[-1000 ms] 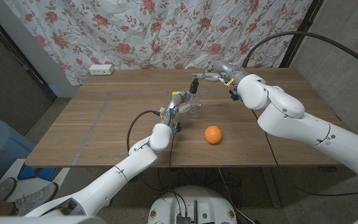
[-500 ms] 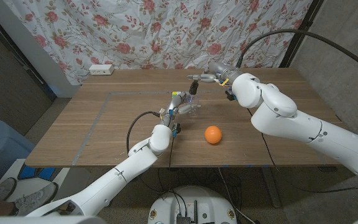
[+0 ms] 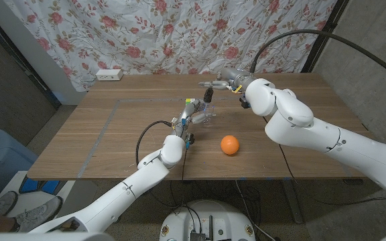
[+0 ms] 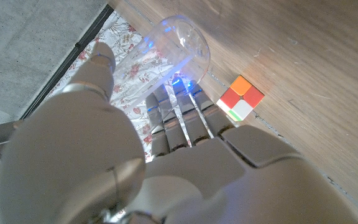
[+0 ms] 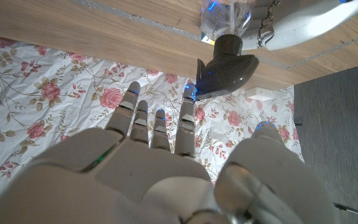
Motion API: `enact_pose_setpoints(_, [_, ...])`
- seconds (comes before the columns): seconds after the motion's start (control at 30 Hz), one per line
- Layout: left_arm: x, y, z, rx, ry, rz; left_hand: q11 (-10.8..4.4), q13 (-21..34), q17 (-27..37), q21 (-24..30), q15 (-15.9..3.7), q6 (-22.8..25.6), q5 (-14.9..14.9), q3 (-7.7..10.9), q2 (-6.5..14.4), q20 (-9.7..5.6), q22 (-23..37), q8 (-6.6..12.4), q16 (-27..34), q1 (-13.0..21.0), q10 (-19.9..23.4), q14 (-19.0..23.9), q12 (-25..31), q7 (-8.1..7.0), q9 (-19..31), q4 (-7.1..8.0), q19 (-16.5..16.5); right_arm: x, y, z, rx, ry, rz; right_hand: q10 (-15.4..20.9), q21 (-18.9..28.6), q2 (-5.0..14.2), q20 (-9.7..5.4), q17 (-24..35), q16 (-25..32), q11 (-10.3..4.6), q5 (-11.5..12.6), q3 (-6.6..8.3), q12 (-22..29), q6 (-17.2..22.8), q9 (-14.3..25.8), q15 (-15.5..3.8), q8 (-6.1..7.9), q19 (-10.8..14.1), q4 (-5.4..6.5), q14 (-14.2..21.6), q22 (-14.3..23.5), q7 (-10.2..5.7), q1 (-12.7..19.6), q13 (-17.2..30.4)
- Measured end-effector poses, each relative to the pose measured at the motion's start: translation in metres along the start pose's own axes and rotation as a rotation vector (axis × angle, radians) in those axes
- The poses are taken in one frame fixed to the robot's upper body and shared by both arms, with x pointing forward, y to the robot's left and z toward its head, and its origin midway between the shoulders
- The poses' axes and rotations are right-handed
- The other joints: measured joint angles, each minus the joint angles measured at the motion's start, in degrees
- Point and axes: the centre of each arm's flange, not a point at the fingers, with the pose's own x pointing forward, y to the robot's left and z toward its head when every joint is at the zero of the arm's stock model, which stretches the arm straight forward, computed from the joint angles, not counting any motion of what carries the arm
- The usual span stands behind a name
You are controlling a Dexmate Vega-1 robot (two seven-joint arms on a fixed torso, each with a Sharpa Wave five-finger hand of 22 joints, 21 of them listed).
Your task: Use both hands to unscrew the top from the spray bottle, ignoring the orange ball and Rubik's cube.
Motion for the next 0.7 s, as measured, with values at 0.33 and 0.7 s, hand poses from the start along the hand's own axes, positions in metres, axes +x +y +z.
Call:
enact_pose_setpoints(0.33, [0.0003, 0.0005, 0.0, 0.002, 0.0, 0.0, -0.01, -0.03, 0.0, 0.0, 0.0, 0.19, 0.0, 0.07, 0.0, 0.0, 0.0, -0.13, 0.0, 0.0, 0.0, 0.0, -0.18, -0.19, -0.02, -0.07, 0.0, 0.0025, 0.0037, 0.0061, -0.018, 0.009, 0.014, 0.25, 0.0, 0.18, 0.0, 0.0, 0.0, 0.38, 0.0, 0.55, 0.0, -0.62, 0.0, 0.0, -0.09, 0.0, -1.03, 0.0, 0.0, 0.19, 1.37, 0.0])
enact_pose_setpoints(0.7, [0.003, 0.0017, -0.0012, 0.001, 0.0, -0.002, -0.01, 0.02, 0.29, 0.0, 0.0, 0.19, 0.0, 0.07, 0.01, 0.0, 0.0, -0.35, 0.0, 0.01, 0.0, 0.0, -0.23, -0.18, -0.02, -0.07, 0.0, 0.0064, 0.0063, 0.0083, -0.032, 0.021, 0.022, 0.25, 0.0, 1.62, 0.0, -0.41, 0.0, 0.37, 0.61, 2.61, 0.0, -0.93, 0.27, 0.0, -0.09, 0.01, -4.04, 0.0, 0.0, -0.12, 5.24, 0.0])
